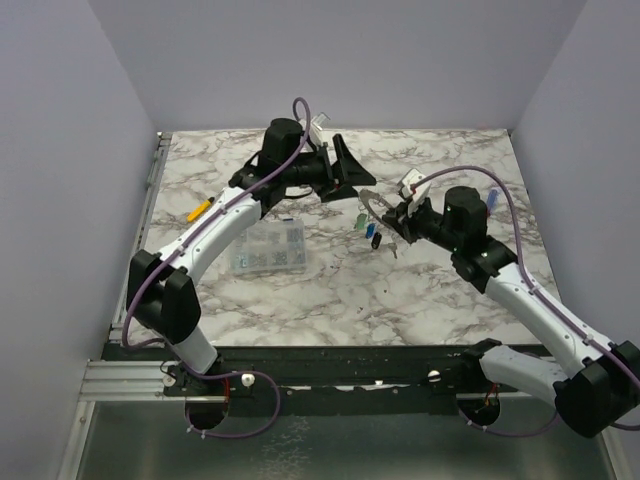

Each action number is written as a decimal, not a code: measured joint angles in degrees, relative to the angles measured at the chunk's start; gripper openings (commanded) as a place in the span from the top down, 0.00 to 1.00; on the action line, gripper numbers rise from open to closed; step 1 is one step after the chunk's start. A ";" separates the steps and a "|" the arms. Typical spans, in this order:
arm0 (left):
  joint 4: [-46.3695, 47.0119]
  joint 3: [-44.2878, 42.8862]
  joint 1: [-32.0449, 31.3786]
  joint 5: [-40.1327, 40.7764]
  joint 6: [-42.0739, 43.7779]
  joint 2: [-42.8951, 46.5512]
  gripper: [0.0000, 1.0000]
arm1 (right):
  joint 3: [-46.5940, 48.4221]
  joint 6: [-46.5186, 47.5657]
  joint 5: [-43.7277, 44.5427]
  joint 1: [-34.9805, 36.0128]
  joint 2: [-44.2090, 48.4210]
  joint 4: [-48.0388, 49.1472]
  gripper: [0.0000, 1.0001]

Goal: Remove the keys from the keyring

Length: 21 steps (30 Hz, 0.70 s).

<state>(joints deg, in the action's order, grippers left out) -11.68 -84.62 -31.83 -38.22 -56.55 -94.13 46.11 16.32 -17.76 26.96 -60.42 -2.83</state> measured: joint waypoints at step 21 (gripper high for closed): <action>9.25 22.64 12.85 -8.20 46.12 14.32 0.07 | 20.65 -11.37 -8.33 -0.98 -2.54 -15.30 0.99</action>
<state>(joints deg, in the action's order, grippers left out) -2.44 -61.98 -18.98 -46.41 -10.44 -79.81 66.76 4.95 -26.09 25.98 -62.96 -18.13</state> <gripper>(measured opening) 0.986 0.128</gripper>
